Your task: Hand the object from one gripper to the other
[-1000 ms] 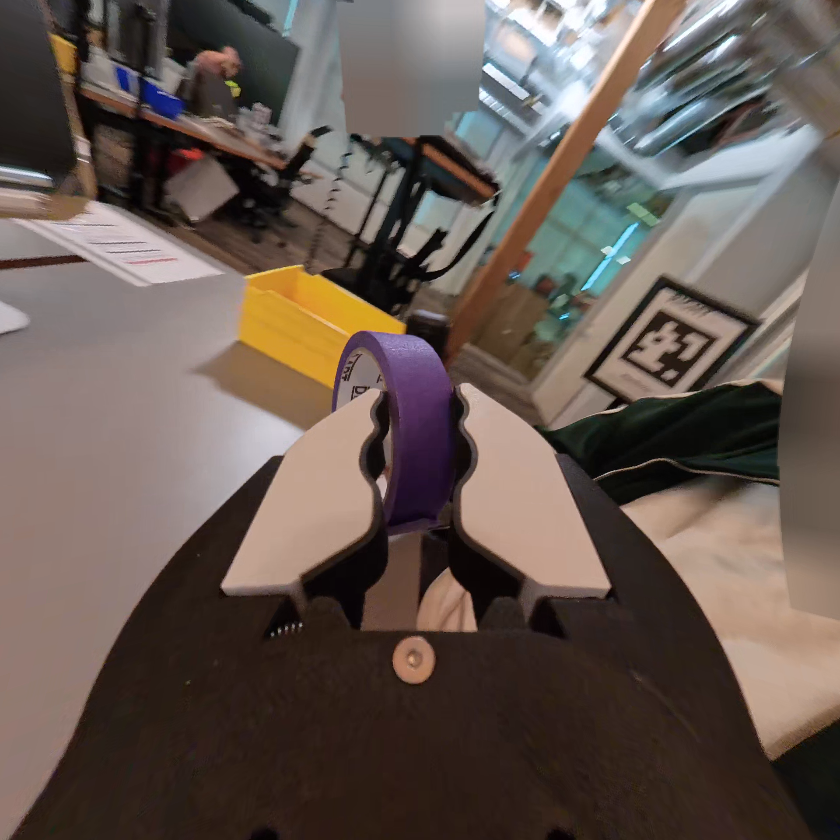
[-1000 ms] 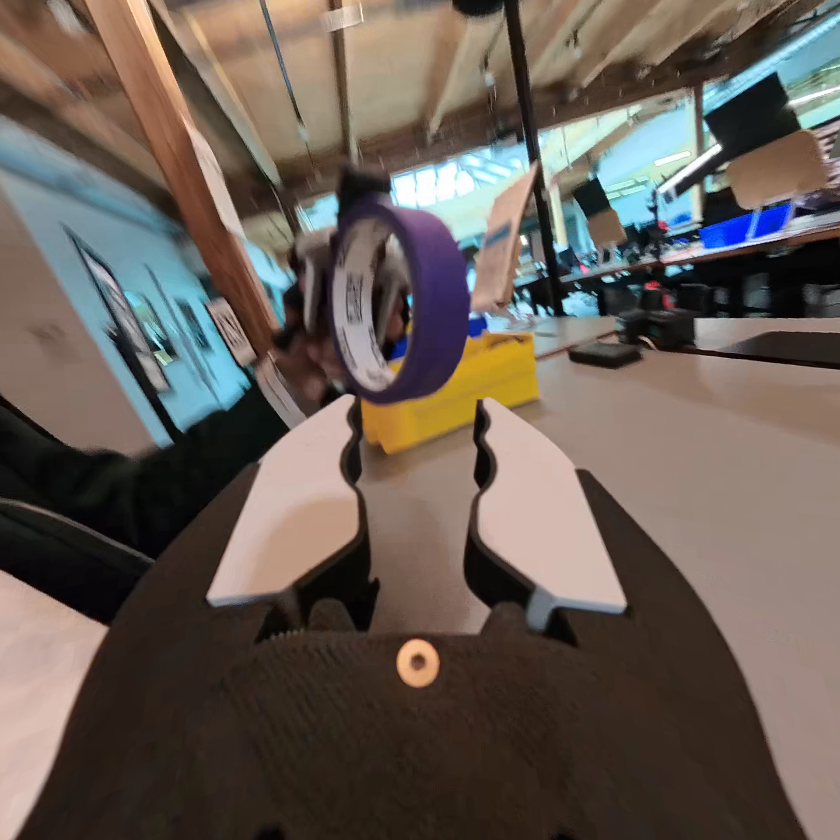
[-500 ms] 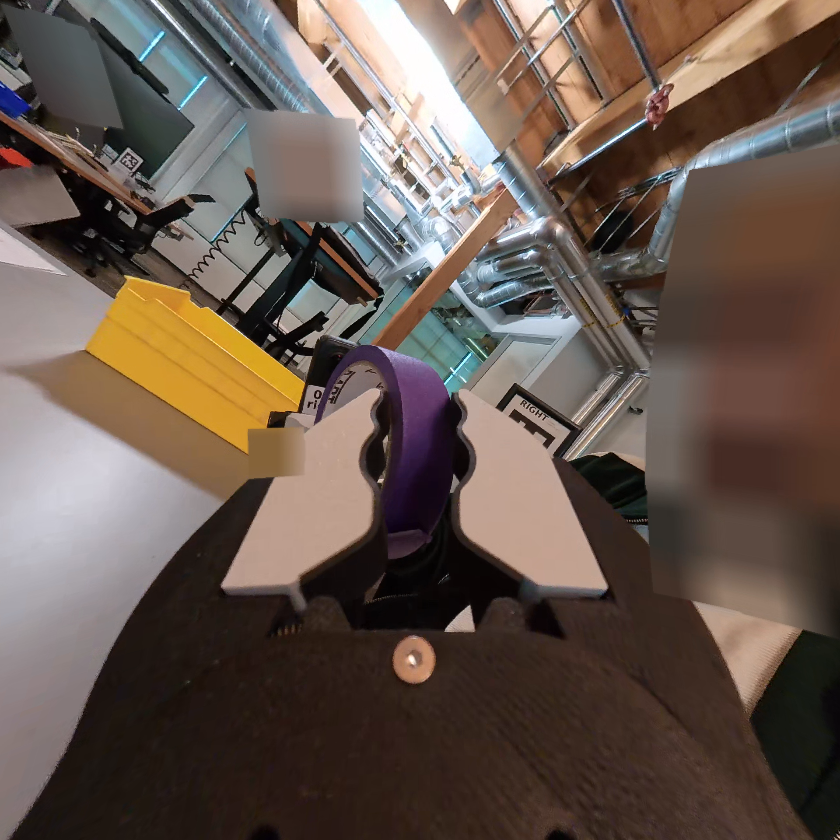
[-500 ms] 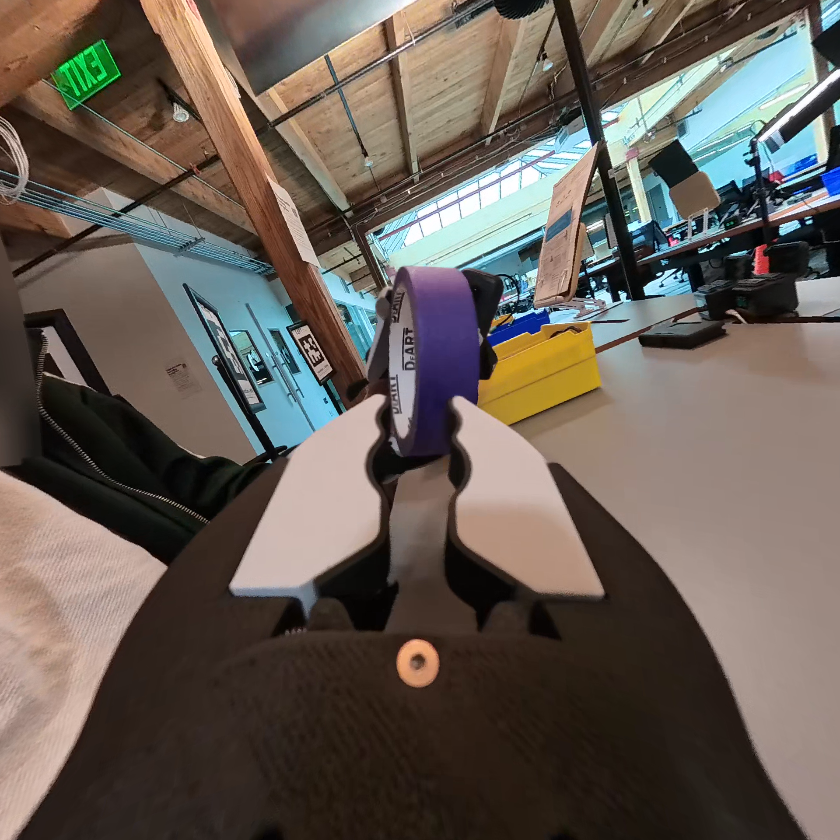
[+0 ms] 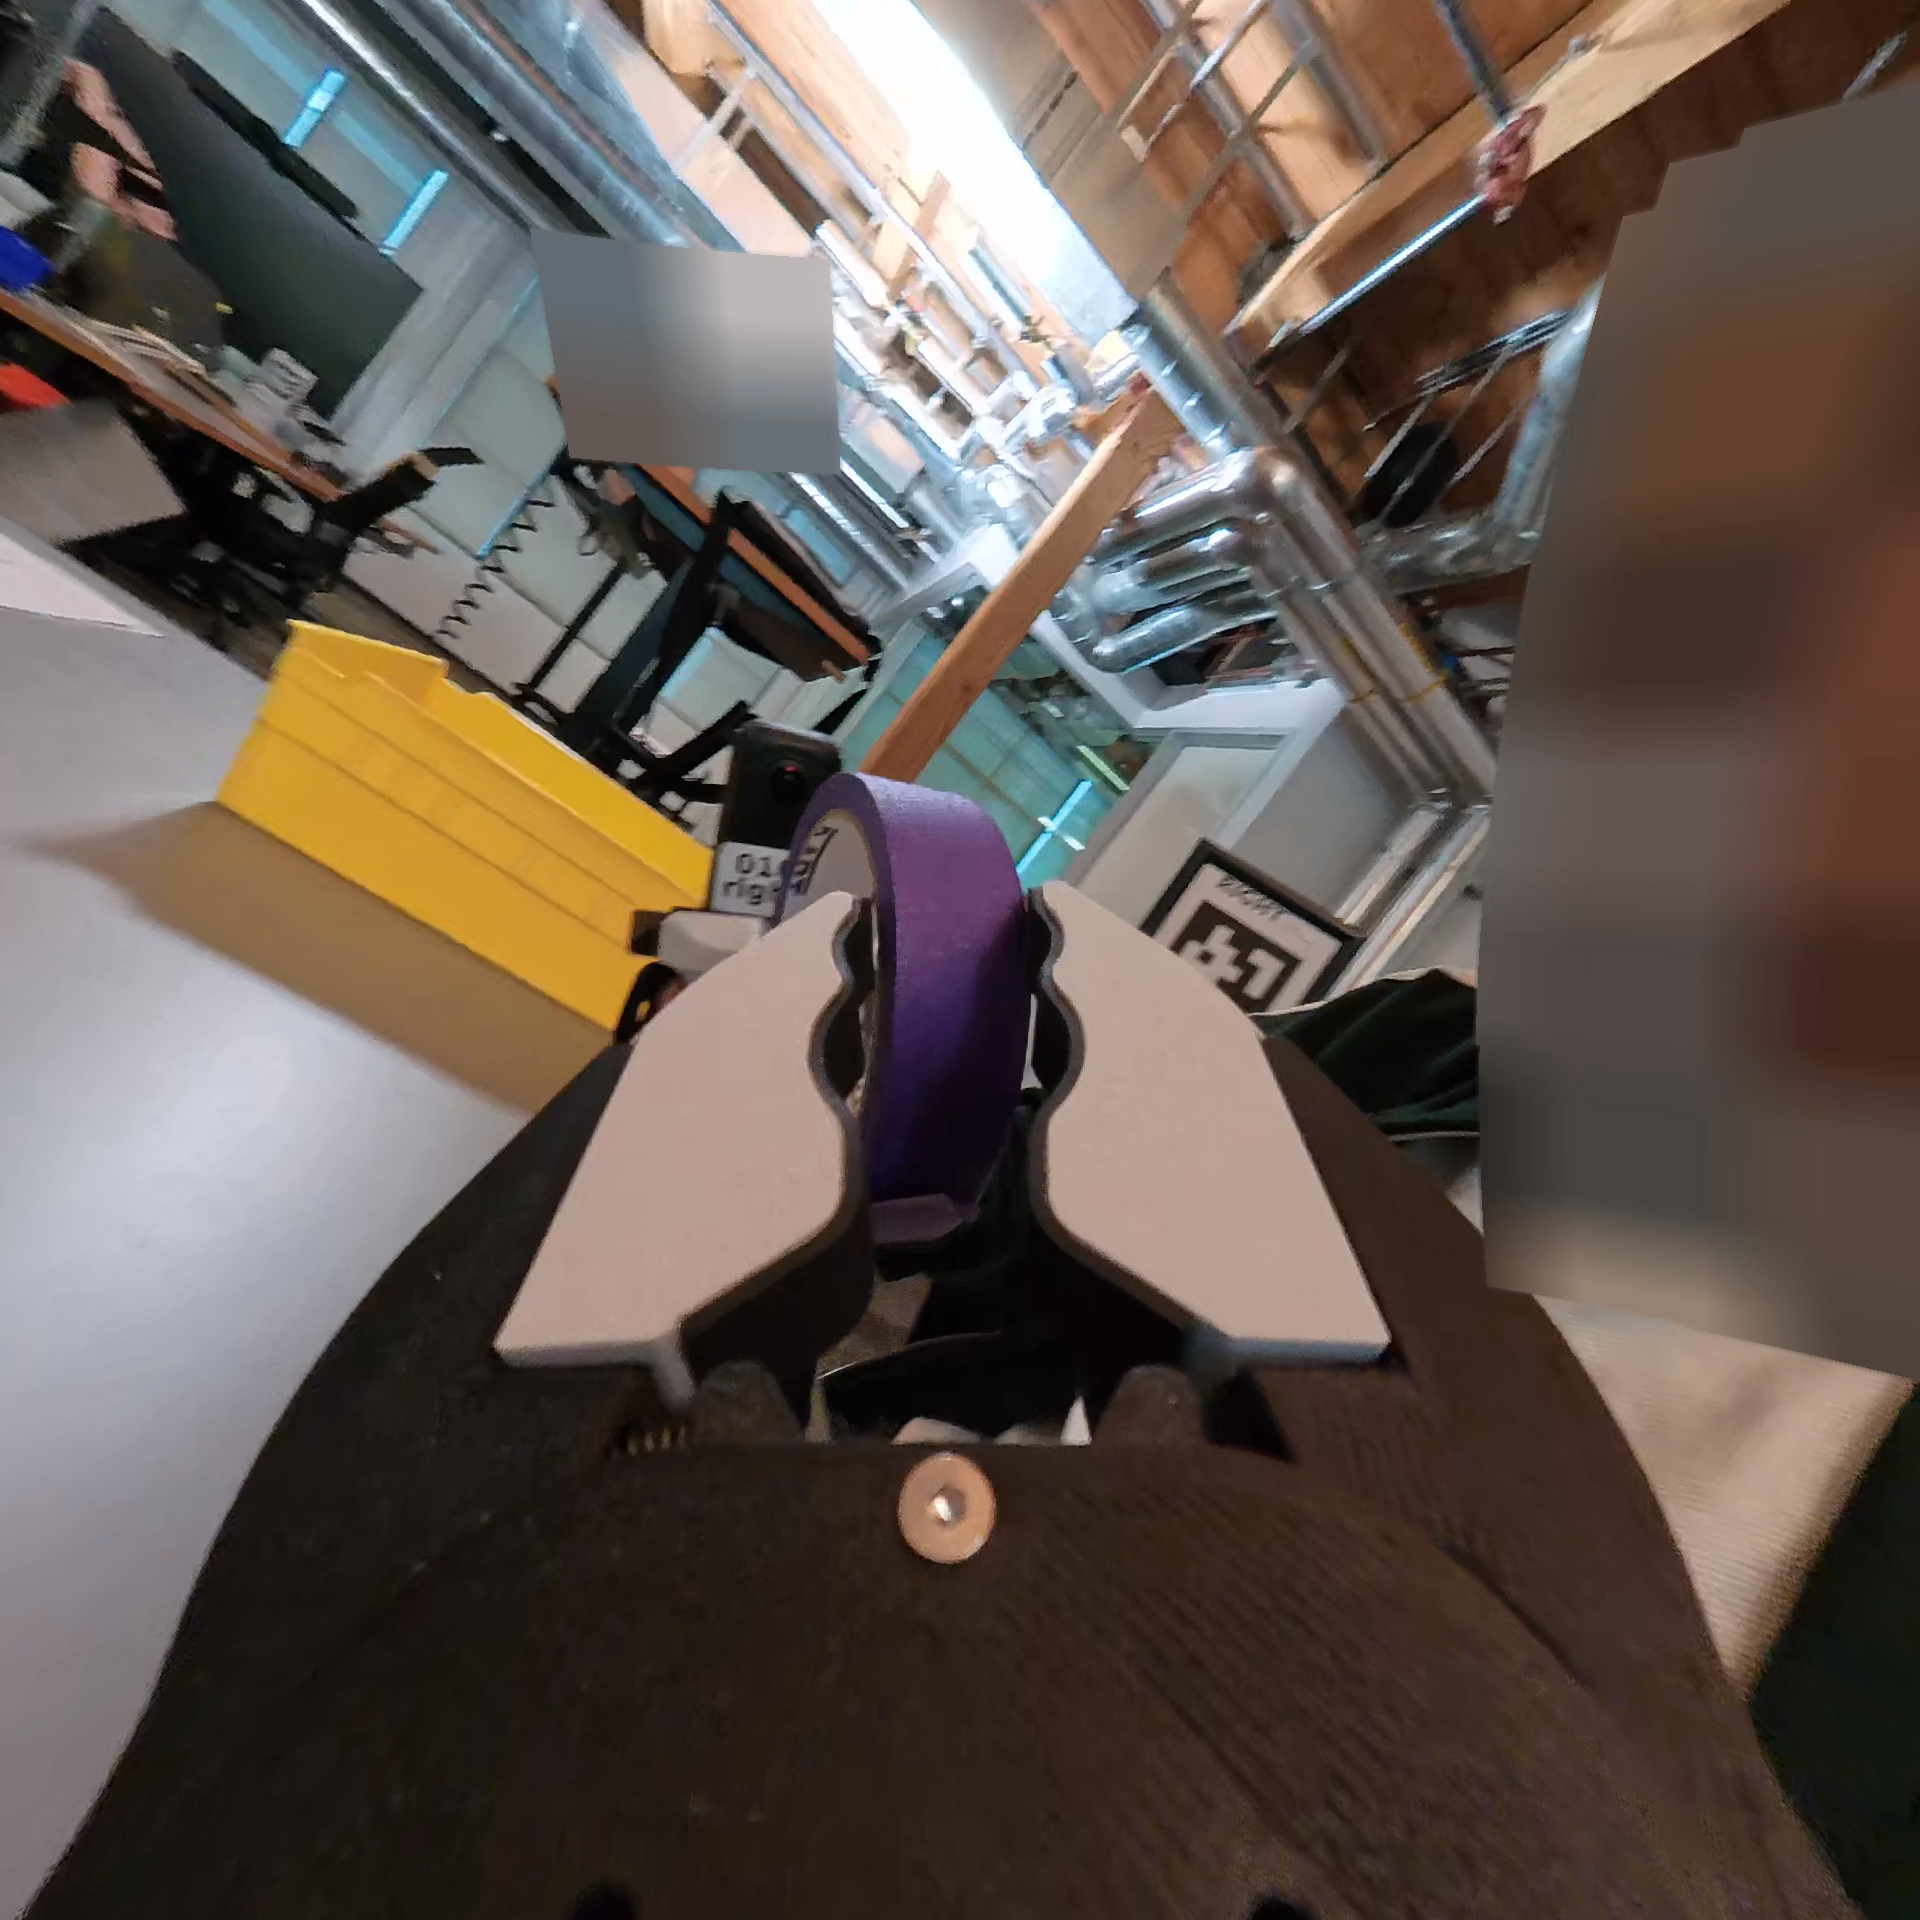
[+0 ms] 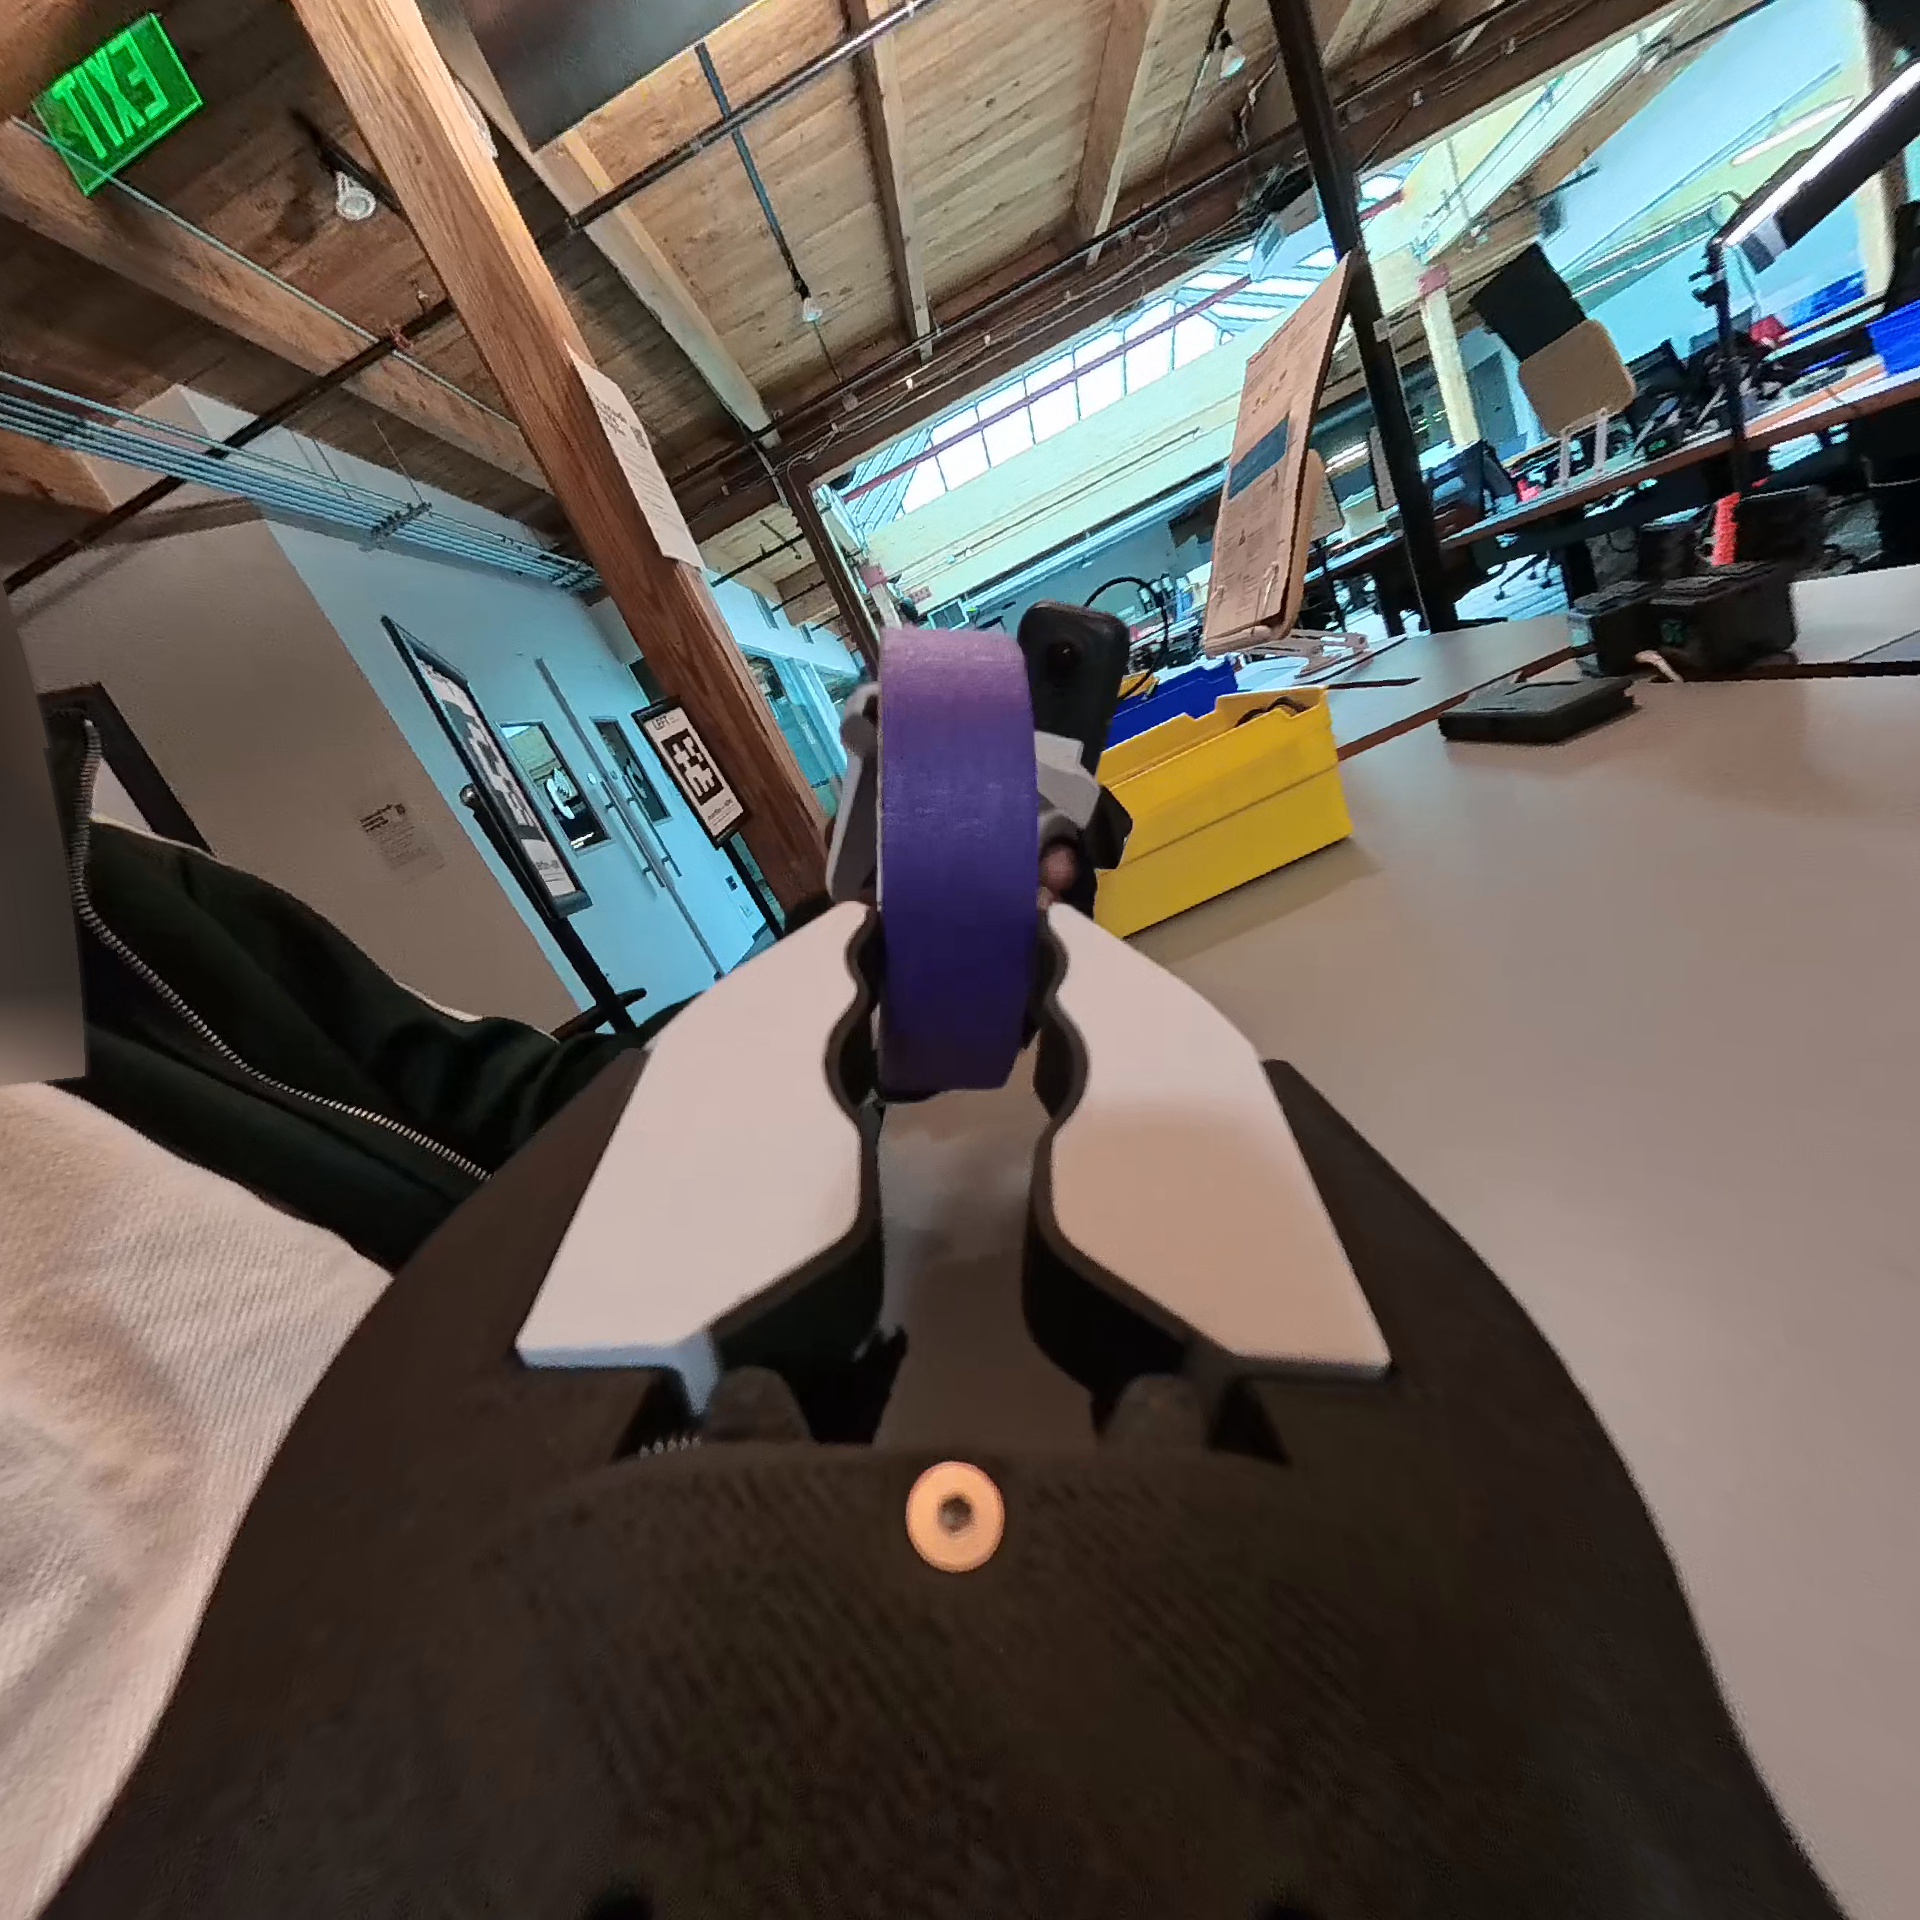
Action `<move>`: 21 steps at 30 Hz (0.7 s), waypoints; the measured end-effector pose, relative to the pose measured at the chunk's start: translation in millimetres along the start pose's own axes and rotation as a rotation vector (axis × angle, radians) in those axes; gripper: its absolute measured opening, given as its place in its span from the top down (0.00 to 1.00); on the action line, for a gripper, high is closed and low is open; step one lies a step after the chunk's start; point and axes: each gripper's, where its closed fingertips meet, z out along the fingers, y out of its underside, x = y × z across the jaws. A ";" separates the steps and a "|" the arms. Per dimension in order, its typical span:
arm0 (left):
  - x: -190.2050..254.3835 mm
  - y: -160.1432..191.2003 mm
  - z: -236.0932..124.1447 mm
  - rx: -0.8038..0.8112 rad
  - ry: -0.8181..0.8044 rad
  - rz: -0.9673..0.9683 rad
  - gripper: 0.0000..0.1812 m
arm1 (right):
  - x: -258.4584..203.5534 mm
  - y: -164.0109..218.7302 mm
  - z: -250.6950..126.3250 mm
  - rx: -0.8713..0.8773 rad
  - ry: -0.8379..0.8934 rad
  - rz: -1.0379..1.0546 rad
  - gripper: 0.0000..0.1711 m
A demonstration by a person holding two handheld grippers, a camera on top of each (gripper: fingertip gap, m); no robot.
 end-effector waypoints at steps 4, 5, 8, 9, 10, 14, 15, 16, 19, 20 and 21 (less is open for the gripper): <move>-19.7 1.8 -8.0 0.010 -0.093 0.014 0.72 | 15.5 -0.9 -8.1 -0.018 0.075 0.075 0.84; -24.4 2.0 -9.9 0.018 -0.109 0.002 0.70 | 20.0 -0.7 -10.7 -0.021 0.093 0.102 0.84; -39.8 6.9 -14.3 0.010 -0.174 -0.009 0.65 | 32.1 -7.1 -20.9 0.029 0.140 0.172 0.84; -44.3 10.4 -15.1 -0.010 -0.198 -0.003 0.65 | 35.6 -9.7 -25.0 0.049 0.151 0.191 0.84; -49.0 14.1 -15.8 -0.033 -0.224 0.004 0.64 | 39.3 -11.5 -29.1 0.064 0.164 0.206 0.84; -65.9 29.0 -16.3 -0.124 -0.322 0.027 0.65 | 47.9 -16.3 -39.9 0.086 0.183 0.218 0.84; -69.0 33.4 -15.8 -0.144 -0.334 0.023 0.66 | 48.5 -17.4 -40.9 0.094 0.180 0.222 0.84; -71.1 37.1 -14.7 -0.155 -0.335 0.014 0.67 | 49.2 -17.6 -41.4 0.099 0.179 0.228 0.84; -70.7 43.9 -8.8 -0.153 -0.294 -0.040 0.69 | 51.1 -13.0 -39.6 0.085 0.184 0.237 0.84; -70.3 44.9 -7.0 -0.145 -0.281 -0.053 0.70 | 51.3 -11.0 -38.3 0.077 0.187 0.235 0.84; -70.5 45.9 -5.7 -0.139 -0.275 -0.063 0.71 | 51.2 -9.2 -36.7 0.069 0.190 0.231 0.84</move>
